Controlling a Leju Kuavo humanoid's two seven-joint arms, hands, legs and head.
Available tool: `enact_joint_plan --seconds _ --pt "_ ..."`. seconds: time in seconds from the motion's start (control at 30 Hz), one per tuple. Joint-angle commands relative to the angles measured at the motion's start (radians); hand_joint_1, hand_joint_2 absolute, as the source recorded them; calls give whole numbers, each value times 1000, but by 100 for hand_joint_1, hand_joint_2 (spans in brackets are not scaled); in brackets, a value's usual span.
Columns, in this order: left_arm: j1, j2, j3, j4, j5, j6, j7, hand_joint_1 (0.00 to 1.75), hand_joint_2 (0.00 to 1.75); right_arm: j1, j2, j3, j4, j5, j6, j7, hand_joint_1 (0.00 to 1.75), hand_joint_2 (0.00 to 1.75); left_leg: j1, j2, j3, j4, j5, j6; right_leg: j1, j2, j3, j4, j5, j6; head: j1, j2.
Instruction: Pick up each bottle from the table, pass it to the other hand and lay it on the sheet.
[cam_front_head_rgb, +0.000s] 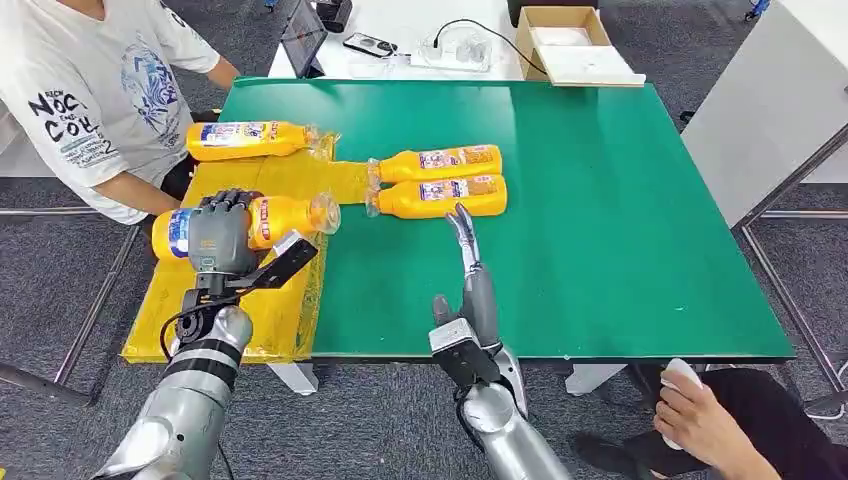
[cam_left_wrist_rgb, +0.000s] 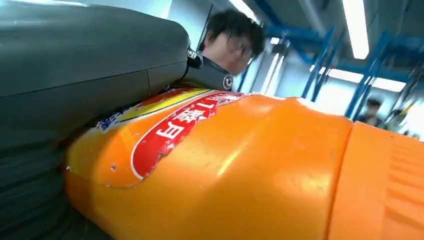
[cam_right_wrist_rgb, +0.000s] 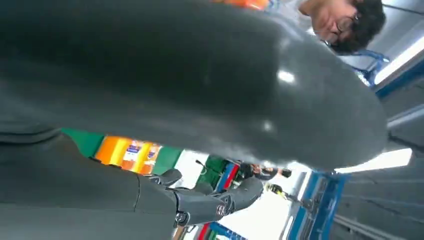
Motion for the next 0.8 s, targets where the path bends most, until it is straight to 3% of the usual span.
enact_joint_plan --seconds 0.03,0.2,0.3,0.37,0.4,0.43,0.8 --pt "-92 63 88 296 -18 0 15 175 175 -12 -28 15 -9 -19 -4 2 0 0 0 1 7 0 -3 0 1 0 7 -1 -2 -3 0 0" --pt "-86 101 52 390 -13 0 58 175 175 -8 -24 8 11 -17 9 2 0 0 0 1 5 -1 -2 0 1 0 5 -1 -1 -2 0 0" --pt "-97 125 71 467 25 -52 77 175 175 -8 -20 1 27 -12 26 2 0 0 1 3 13 -1 -5 0 2 1 13 -2 -3 -5 0 0" --pt "-93 136 65 477 22 -71 90 175 175 -10 -17 -1 36 -11 34 2 0 0 1 1 5 -1 -2 0 1 0 6 -1 -1 -2 0 0" --pt "-93 139 68 481 29 -90 99 175 175 -12 -15 -3 45 -6 38 2 0 0 1 2 12 -1 -4 0 2 0 12 -2 -4 -5 0 0" --pt "-90 141 71 483 36 -101 97 175 175 -12 -13 -3 48 -5 41 2 0 0 1 2 5 -1 -2 0 1 1 5 -1 -1 -2 0 0" --pt "-67 156 41 498 19 -185 135 175 175 -22 -3 -15 85 3 65 2 0 0 0 3 10 -2 -2 0 1 2 9 -2 -1 -3 0 0"
